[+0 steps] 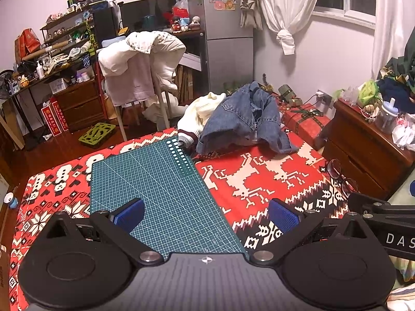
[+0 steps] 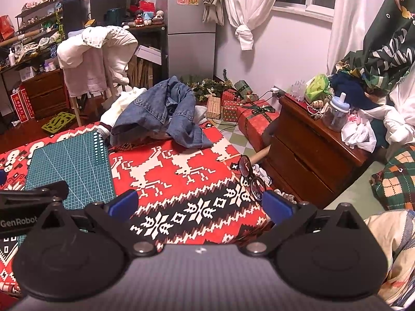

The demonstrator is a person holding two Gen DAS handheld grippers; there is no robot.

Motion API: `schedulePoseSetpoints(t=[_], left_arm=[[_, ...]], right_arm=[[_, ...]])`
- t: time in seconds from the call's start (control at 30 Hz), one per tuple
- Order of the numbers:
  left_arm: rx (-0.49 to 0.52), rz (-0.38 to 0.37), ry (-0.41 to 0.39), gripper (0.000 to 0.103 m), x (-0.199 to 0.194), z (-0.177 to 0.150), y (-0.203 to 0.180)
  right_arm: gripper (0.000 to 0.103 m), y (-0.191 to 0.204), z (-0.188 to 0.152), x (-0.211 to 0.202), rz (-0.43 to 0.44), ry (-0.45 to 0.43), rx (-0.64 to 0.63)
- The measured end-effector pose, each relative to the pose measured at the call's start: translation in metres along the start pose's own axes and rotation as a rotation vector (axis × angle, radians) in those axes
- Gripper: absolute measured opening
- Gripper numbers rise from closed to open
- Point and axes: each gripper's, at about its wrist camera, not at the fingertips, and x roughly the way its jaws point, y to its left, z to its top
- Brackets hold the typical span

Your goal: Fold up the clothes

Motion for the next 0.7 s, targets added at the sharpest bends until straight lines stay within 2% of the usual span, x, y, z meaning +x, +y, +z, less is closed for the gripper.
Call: schedulePoseSetpoints(t=[0.7], left_arm=[[0.000, -0.002, -0.002, 0.103, 0.0021, -0.0011, -0.0029]], right_arm=[[0.103, 0.0019, 0.0002, 0.0001, 0.000, -0.003, -0.006]])
